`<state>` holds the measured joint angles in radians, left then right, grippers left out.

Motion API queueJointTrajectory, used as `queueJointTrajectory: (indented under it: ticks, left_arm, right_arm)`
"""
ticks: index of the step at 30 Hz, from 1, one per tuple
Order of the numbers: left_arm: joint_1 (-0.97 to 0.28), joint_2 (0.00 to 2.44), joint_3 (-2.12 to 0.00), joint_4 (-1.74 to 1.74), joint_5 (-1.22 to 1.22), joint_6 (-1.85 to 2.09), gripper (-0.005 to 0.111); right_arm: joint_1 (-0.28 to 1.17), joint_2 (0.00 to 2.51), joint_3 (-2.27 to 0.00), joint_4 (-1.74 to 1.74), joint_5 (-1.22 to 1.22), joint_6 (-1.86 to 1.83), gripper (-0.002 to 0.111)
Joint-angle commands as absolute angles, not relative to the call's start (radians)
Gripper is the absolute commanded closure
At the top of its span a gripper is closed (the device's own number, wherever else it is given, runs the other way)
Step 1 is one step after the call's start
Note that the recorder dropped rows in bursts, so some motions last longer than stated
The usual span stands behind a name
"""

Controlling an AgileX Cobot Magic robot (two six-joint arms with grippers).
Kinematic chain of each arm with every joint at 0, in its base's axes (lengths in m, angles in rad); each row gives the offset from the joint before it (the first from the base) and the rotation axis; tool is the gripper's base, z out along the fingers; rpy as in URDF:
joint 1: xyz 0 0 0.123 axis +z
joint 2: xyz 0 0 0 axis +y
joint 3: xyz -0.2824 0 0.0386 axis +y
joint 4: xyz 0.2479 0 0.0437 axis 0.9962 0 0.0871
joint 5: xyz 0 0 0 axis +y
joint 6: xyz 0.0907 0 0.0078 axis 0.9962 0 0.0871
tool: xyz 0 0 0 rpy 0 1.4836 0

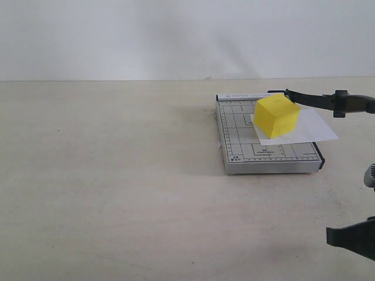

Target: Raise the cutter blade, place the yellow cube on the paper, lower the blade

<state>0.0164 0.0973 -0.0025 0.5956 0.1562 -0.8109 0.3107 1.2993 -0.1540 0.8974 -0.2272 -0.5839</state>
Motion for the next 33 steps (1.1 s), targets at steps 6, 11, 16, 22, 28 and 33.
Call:
queueJointTrajectory:
  ticks: [6,11,16,22,28,33]
  left_arm:
    - [0.014,0.095,0.000,0.573,0.023,-0.823,0.102]
    - [0.014,0.095,0.000,0.573,0.023,-0.823,0.102]
    - [0.014,0.095,0.000,0.573,0.023,-0.823,0.102]
    - [0.014,0.095,0.000,0.123,0.031,-0.796,0.102]
    - [0.014,0.092,0.000,-0.197,0.031,-0.793,0.102]
    - [0.014,0.000,0.000,-0.066,0.031,-0.793,0.102]
  right_arm:
    - [0.311,1.226,-0.152,0.884,-0.251,-0.581,0.108]
    - [0.311,1.033,-0.152,0.884,-0.332,-0.581,0.108]
    - [0.311,0.833,-0.170,0.748,-0.482,-0.595,0.108]
    - [0.310,0.810,-0.411,0.948,-0.340,-0.911,0.093]
    - [0.310,0.941,-0.669,1.352,-0.363,-1.331,0.074]
    - [0.310,1.056,-0.752,1.654,-0.399,-1.705,0.074]
